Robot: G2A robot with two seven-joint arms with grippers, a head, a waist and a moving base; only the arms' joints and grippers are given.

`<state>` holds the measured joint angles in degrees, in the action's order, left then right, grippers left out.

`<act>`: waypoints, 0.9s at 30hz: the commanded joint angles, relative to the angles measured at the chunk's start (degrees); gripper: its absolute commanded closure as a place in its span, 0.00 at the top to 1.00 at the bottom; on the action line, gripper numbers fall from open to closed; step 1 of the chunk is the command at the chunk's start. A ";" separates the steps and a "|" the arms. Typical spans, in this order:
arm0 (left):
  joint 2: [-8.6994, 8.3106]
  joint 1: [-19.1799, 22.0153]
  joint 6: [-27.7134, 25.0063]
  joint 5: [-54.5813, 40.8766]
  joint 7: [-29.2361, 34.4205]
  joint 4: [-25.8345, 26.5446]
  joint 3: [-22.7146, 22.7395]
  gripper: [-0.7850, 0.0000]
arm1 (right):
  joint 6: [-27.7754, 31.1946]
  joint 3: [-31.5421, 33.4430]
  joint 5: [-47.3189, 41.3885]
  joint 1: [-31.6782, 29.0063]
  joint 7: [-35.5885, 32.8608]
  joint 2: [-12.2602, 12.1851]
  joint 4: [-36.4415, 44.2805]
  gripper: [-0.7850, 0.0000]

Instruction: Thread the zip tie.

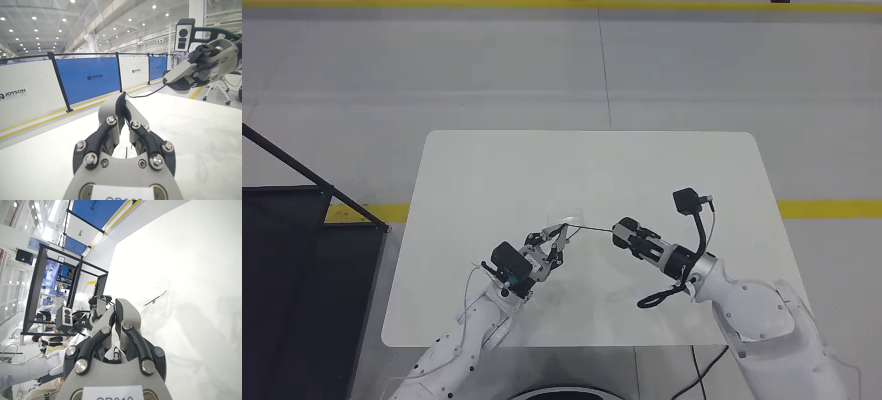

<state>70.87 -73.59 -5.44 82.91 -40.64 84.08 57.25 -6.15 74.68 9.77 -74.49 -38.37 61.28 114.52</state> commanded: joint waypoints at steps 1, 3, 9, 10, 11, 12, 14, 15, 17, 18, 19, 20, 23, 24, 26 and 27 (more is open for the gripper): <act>0.00 0.00 0.00 0.00 0.00 0.00 0.00 0.00 | 0.02 0.05 -0.08 -0.16 0.05 0.00 0.09 0.00; 0.00 0.00 0.00 0.00 0.00 0.00 0.00 0.00 | 0.20 0.11 -0.11 -0.28 0.10 0.00 0.17 0.00; 0.00 0.00 0.00 0.00 0.00 0.00 0.00 0.00 | 0.75 0.45 -0.30 -0.65 -0.16 -0.04 0.31 0.00; 0.00 0.00 0.00 0.00 0.00 0.00 0.00 0.00 | 0.83 0.54 -0.33 -0.70 -0.23 -0.05 0.31 0.00; 0.00 0.00 0.00 0.00 0.00 0.00 0.00 0.00 | 0.92 0.61 -0.37 -0.74 -0.27 -0.06 0.34 0.00; 0.00 0.00 0.00 0.00 0.00 0.00 0.00 0.00 | 1.05 0.66 -0.41 -0.81 -0.28 -0.07 0.34 0.00; 0.00 0.00 0.00 0.00 0.00 0.00 0.00 0.00 | 1.29 0.74 -0.48 -0.94 -0.34 -0.08 0.39 0.00; 0.00 0.00 0.00 0.00 0.00 0.00 0.00 0.00 | 1.43 0.79 -0.54 -0.98 -0.42 -0.08 0.40 0.00; 0.00 0.00 0.00 0.00 0.00 0.00 0.00 0.00 | 1.69 0.91 -0.71 -1.04 -0.72 -0.11 0.33 0.00; 0.00 0.00 0.00 0.00 0.00 0.00 0.00 0.00 | 1.79 0.97 -0.78 -1.04 -0.83 -0.12 0.34 0.00; 0.00 0.00 0.00 0.00 0.00 0.00 0.00 0.00 | 1.91 1.02 -0.84 -1.06 -0.86 -0.12 0.32 0.00; 0.00 0.00 0.00 0.00 0.00 0.00 0.00 0.00 | 1.98 1.06 -0.86 -1.08 -0.88 -0.13 0.30 0.00; 0.00 0.00 0.00 0.00 0.00 0.00 0.00 0.00 | 2.06 1.10 -0.92 -1.12 -1.03 -0.14 0.29 0.00; 0.00 0.00 0.00 0.00 0.00 0.00 0.00 0.00 | 2.07 1.11 -0.93 -1.11 -1.05 -0.14 0.28 0.00; 0.00 0.00 0.00 0.00 0.00 0.00 0.00 0.00 | 2.08 1.09 -0.95 -1.10 -1.10 -0.14 0.26 0.00; 0.00 0.00 0.00 0.00 0.00 0.00 0.00 0.00 | 2.08 1.09 -1.11 -1.08 -1.11 -0.13 0.24 0.00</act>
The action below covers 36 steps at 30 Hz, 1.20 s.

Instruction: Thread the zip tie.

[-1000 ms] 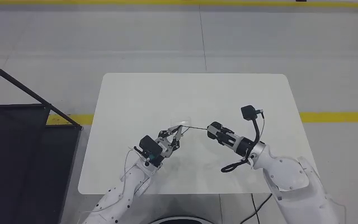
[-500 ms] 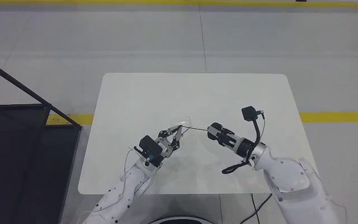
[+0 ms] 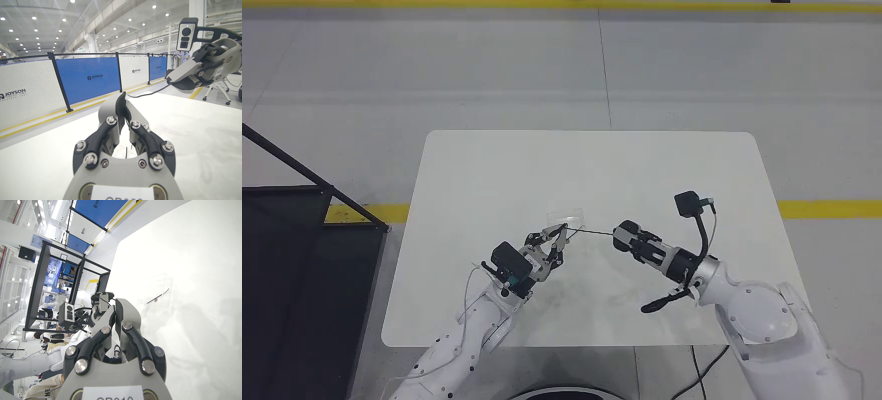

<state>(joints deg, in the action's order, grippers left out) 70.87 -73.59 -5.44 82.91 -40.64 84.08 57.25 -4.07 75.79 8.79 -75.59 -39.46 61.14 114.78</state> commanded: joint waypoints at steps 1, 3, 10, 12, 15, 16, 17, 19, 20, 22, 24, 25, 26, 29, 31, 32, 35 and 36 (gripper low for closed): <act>0.00 0.00 0.00 0.00 0.00 0.00 0.00 0.00 | 0.01 0.01 -0.23 0.05 -0.01 0.01 -0.06 0.00; 0.00 0.00 0.00 0.00 0.00 0.00 0.00 0.00 | 0.04 0.07 -0.51 0.14 0.02 0.03 -0.19 0.00; 0.00 0.00 0.00 0.00 0.00 0.00 0.00 0.00 | -0.43 0.06 -1.16 0.57 0.22 0.09 -0.71 0.00; 0.00 0.00 0.00 0.00 0.00 0.00 0.00 0.00 | -0.85 -0.07 -1.23 0.76 0.33 0.12 -0.71 0.00; 0.00 0.00 0.00 0.00 0.00 0.00 0.00 0.00 | -1.16 -0.24 -1.20 0.97 0.21 0.15 -0.78 0.00; 0.00 0.00 0.00 0.00 0.00 0.00 0.00 0.00 | -1.18 -0.26 -1.21 1.01 0.19 0.15 -0.80 0.00; 0.00 0.00 0.00 0.00 0.00 0.00 0.00 0.00 | -1.20 -0.28 -1.10 1.05 0.14 0.15 -0.81 0.00; 0.00 0.00 0.00 0.00 0.00 0.00 0.00 0.00 | -1.25 -0.31 -1.06 1.10 0.06 0.15 -0.79 0.00; 0.00 0.00 0.00 0.00 0.00 0.00 0.00 0.00 | -1.26 -0.32 -1.08 1.12 -0.01 0.15 -0.80 0.00; 0.00 0.00 0.00 0.00 0.00 0.00 0.00 0.00 | -1.17 -0.29 -1.13 1.14 -0.04 0.14 -0.79 0.00; 0.00 0.00 0.00 0.00 0.00 0.00 0.00 0.00 | -1.02 -0.18 -1.12 1.01 0.06 0.13 -0.81 0.00; 0.00 0.00 0.00 0.00 0.00 0.00 0.00 0.00 | -0.96 -0.10 -1.12 0.93 0.06 0.12 -0.79 0.00; 0.00 0.00 0.00 0.00 0.00 0.00 0.00 0.00 | -0.91 -0.01 -1.13 0.86 0.02 0.11 -0.76 0.00; 0.00 0.00 0.00 0.00 0.00 0.00 0.00 0.00 | -0.80 0.19 -1.36 0.71 -0.02 0.09 -0.73 0.00; 0.00 0.00 0.00 0.00 0.00 0.00 0.00 0.00 | -0.77 0.23 -1.20 0.68 -0.11 0.07 -0.70 0.00; 0.00 0.00 0.00 0.00 0.00 0.00 0.00 0.00 | -0.78 0.22 -1.19 0.66 -0.11 0.07 -0.67 0.00; 0.00 0.00 0.00 0.00 0.00 0.00 0.00 0.00 | -0.60 0.22 -1.09 0.61 -0.11 0.06 -0.63 0.00; 0.00 0.00 0.00 0.00 0.00 0.00 0.00 0.00 | -0.59 0.23 -1.05 0.56 -0.12 0.05 -0.59 0.00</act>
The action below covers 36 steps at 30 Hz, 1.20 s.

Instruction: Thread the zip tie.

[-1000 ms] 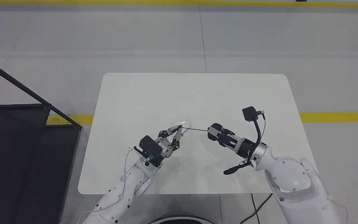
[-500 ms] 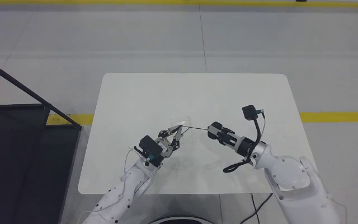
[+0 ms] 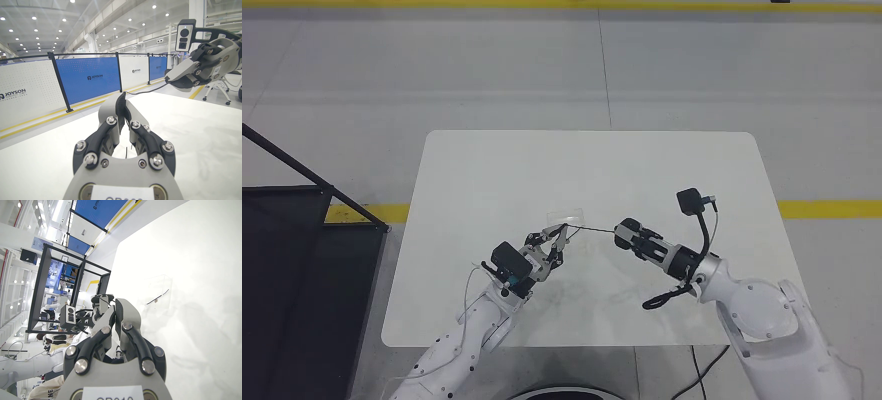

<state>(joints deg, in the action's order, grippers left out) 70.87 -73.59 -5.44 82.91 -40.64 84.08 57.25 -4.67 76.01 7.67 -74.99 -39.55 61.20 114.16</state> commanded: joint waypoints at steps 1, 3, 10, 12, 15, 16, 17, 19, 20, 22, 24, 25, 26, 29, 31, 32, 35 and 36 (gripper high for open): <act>0.00 0.00 0.00 0.00 0.00 0.00 0.00 0.00 | 0.01 0.01 0.08 -0.09 -0.02 -0.01 0.07 0.00; 0.00 0.00 0.00 0.00 0.00 0.00 0.00 0.00 | -0.01 0.02 0.27 -0.13 -0.08 -0.03 0.15 0.00; 0.00 0.00 0.00 0.00 0.00 0.00 0.00 0.00 | -0.18 -0.09 0.30 -0.02 -0.03 -0.01 0.13 0.00; 0.00 0.00 0.00 0.00 0.00 0.00 0.00 0.00 | -0.33 -0.11 0.21 0.08 -0.03 0.00 0.10 0.00; 0.00 0.00 0.00 0.00 0.00 0.00 0.00 0.00 | -0.54 -0.19 0.12 0.34 -0.16 0.02 -0.08 0.00; 0.00 0.00 0.00 0.00 0.00 0.00 0.00 0.00 | -0.67 -0.20 0.00 0.49 -0.21 0.03 -0.21 0.00; 0.00 0.00 0.00 0.00 0.00 0.00 0.00 0.00 | -0.76 -0.23 -0.08 0.64 -0.25 0.04 -0.28 0.00; 0.00 0.00 0.00 0.00 0.00 0.00 0.00 0.00 | -0.94 -0.30 -0.07 0.81 -0.32 0.05 -0.40 0.00; 0.00 0.00 0.00 0.00 0.00 0.00 0.00 0.00 | -1.01 -0.33 -0.07 0.87 -0.34 0.05 -0.41 0.00; 0.00 0.00 0.00 0.00 0.00 0.00 0.00 0.00 | -1.13 -0.42 -0.10 0.99 -0.48 0.06 -0.45 0.00; 0.00 0.00 0.00 0.00 0.00 0.00 0.00 0.00 | -1.43 -0.68 0.39 1.13 -0.71 0.05 -0.41 0.00; 0.00 0.00 0.00 0.00 0.00 0.00 0.00 0.00 | -1.61 -0.79 0.53 1.21 -0.75 0.06 -0.36 0.00; 0.00 0.00 0.00 0.00 0.00 0.00 0.00 0.00 | -1.72 -0.88 0.70 1.28 -0.77 0.06 -0.32 0.00; 0.00 0.00 0.00 0.00 0.00 0.00 0.00 0.00 | -1.59 -0.96 0.57 1.34 -0.62 0.09 -0.30 0.00; 0.00 0.00 0.00 0.00 0.00 0.00 0.00 0.00 | -1.43 -0.83 0.46 1.24 -0.63 0.07 -0.33 0.00; 0.00 0.00 0.00 0.00 0.00 0.00 0.00 0.00 | -1.30 -0.77 0.30 1.19 -0.63 0.07 -0.32 0.00; 0.00 0.00 0.00 0.00 0.00 0.00 0.00 0.00 | -1.23 -0.63 0.17 1.18 -0.81 0.05 -0.42 0.00; 0.00 0.00 0.00 0.00 0.00 0.00 0.00 0.00 | -1.24 -0.63 0.16 1.20 -0.83 0.05 -0.43 0.00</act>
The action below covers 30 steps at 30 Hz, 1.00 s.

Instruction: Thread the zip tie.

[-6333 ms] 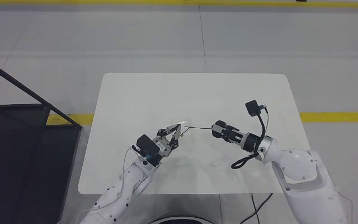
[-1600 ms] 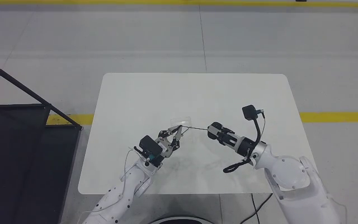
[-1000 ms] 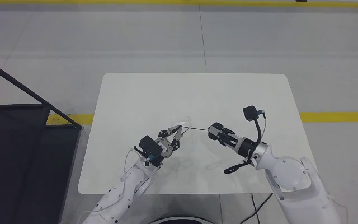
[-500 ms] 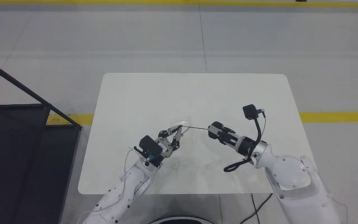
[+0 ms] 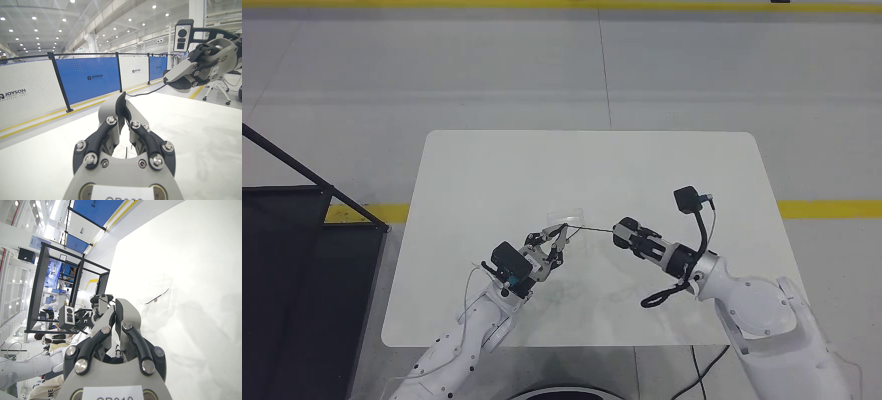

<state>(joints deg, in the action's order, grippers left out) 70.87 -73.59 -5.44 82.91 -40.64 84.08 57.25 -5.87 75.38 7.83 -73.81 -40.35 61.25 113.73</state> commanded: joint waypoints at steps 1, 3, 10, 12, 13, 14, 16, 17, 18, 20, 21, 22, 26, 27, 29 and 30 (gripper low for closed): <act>0.00 0.00 0.00 0.00 0.00 0.00 0.00 0.00 | -0.04 0.00 0.00 0.04 -0.03 0.00 -0.02 0.00; 0.00 0.00 0.00 0.00 0.00 0.00 0.00 0.00 | -0.21 -0.03 0.04 0.13 -0.08 0.00 -0.07 0.00; 0.00 0.00 0.00 0.00 0.00 0.00 0.00 0.00 | -0.99 -0.25 -0.04 0.57 -0.33 0.03 -0.19 0.00; 0.00 0.00 0.00 0.00 0.00 0.00 0.00 0.00 | -1.27 -0.30 -0.02 0.71 -0.36 0.04 -0.25 0.00; 0.00 0.00 0.00 0.00 0.00 0.00 0.00 0.00 | -1.41 -0.36 -0.03 0.81 -0.49 0.04 -0.27 0.00; 0.00 0.00 0.00 0.00 0.00 0.00 0.00 0.00 | -1.65 -0.38 -0.13 0.91 -0.53 0.05 -0.35 0.00; 0.00 0.00 0.00 0.00 0.00 0.00 0.00 0.00 | -2.12 -0.49 -0.33 1.12 -0.57 0.08 -0.38 0.00; 0.00 0.00 0.00 0.00 0.00 0.00 0.00 0.00 | -2.19 -0.53 -0.46 1.20 -0.60 0.09 -0.41 0.00; 0.00 0.00 0.00 0.00 0.00 0.00 0.00 0.00 | -2.21 -0.56 -0.54 1.25 -0.59 0.10 -0.45 0.00; 0.00 0.00 0.00 0.00 0.00 0.00 0.00 0.00 | -2.21 -0.64 -0.70 1.33 -0.65 0.12 -0.53 0.00; 0.00 0.00 0.00 0.00 0.00 0.00 0.00 0.00 | -2.22 -0.67 -0.80 1.33 -0.59 0.13 -0.53 0.00; 0.00 0.00 0.00 0.00 0.00 0.00 0.00 0.00 | -2.12 -0.70 -1.03 1.32 -0.44 0.15 -0.53 0.00; 0.00 0.00 0.00 0.00 0.00 0.00 0.00 0.00 | -1.76 -0.78 -1.61 1.35 -0.51 0.18 -0.72 0.00; 0.00 0.00 0.00 0.00 0.00 0.00 0.00 0.00 | -1.69 -0.77 -1.78 1.37 -0.45 0.19 -0.73 0.00; 0.01 -0.06 0.03 -0.04 0.20 0.08 0.01 0.00 | -1.34 -0.81 -2.14 1.33 -0.28 0.22 -0.76 0.00; 0.03 -0.24 0.11 -0.09 0.80 0.50 0.10 0.00 | -1.10 -0.82 -2.45 1.30 -0.17 0.24 -0.79 0.00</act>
<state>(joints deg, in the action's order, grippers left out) 70.87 -73.65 -5.42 82.88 -40.46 84.20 57.27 -7.21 74.57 5.69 -72.47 -40.64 61.46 112.97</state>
